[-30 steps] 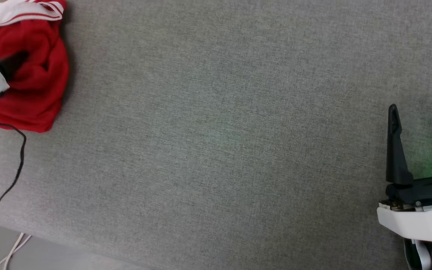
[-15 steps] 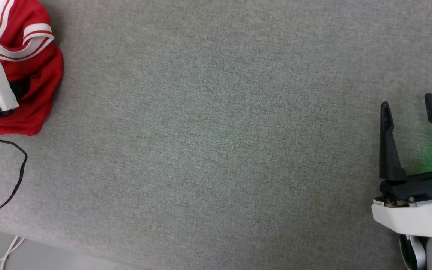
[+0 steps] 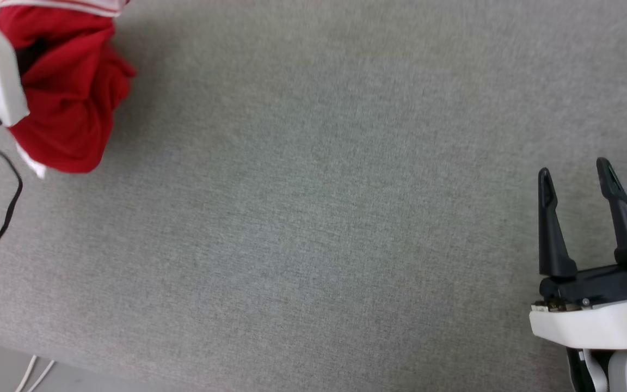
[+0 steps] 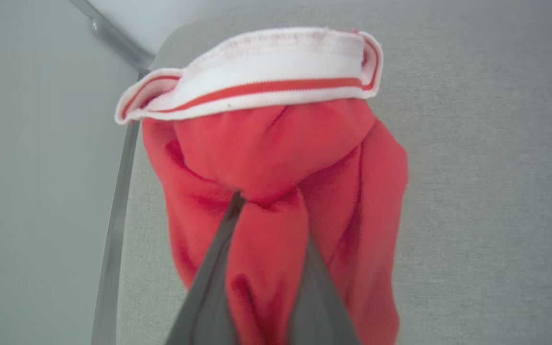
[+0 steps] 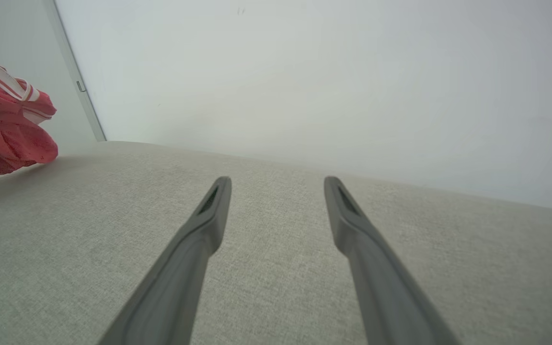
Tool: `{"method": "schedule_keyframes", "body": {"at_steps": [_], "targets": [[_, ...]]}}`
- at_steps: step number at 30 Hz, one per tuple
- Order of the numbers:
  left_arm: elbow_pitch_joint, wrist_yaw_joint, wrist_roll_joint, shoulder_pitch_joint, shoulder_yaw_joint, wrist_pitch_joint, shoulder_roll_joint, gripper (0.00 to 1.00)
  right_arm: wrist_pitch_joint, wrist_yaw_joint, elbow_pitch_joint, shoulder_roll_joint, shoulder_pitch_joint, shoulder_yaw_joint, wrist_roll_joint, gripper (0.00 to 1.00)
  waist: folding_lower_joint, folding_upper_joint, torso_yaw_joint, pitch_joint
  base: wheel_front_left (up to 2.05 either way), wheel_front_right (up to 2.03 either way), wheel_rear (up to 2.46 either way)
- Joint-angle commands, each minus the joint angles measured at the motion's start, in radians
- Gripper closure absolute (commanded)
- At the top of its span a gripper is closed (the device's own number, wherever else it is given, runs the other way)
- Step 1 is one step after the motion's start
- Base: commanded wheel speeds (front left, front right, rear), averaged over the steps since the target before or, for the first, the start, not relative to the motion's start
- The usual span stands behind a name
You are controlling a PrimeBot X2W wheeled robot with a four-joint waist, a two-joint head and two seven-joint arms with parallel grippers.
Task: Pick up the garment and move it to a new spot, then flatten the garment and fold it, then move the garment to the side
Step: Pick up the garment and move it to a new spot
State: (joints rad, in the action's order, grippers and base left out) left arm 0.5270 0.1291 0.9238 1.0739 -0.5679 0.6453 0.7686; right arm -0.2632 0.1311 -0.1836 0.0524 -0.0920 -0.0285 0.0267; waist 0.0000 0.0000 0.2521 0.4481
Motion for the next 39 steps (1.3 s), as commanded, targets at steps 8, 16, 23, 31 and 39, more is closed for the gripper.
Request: {"method": "schedule_keyframes", "body": {"at_steps": [8, 16, 23, 31, 39], "targets": [[-0.16, 0.001, -0.041, 0.13, -0.116, 0.035, -0.023, 1.0, -0.002, -0.001, 0.027, -0.003, 0.042, 0.005, -0.072, 0.0, 0.0, 0.0, -0.052, -0.142, 0.0, 0.0, 0.0], [-0.264, 0.0, -0.054, 0.212, -0.206, 0.068, -0.085, 1.0, -0.002, -0.001, 0.043, -0.004, 0.07, 0.015, -0.118, 0.0, 0.0, 0.0, -0.178, -0.211, 0.0, 0.0, 0.0], [-0.327, 0.0, -0.046, 0.234, -0.286, 0.06, -0.142, 1.0, -0.002, -0.001, 0.048, -0.003, 0.089, 0.01, -0.138, 0.0, 0.0, 0.0, -0.301, -0.228, 0.0, 0.0, 0.0], [-0.375, 0.0, -0.035, 0.159, -0.394, 0.012, -0.191, 1.0, -0.002, -0.001, 0.044, -0.004, 0.092, -0.002, -0.146, 0.0, 0.0, 0.0, -0.364, -0.212, 0.0, 0.0, 0.0], [-0.343, 0.0, -0.006, 0.03, -0.542, -0.044, -0.253, 1.0, -0.002, -0.001, 0.05, -0.003, 0.074, 0.002, -0.144, 0.0, 0.0, 0.0, -0.356, -0.192, 0.0, 0.0, 0.0]]}}
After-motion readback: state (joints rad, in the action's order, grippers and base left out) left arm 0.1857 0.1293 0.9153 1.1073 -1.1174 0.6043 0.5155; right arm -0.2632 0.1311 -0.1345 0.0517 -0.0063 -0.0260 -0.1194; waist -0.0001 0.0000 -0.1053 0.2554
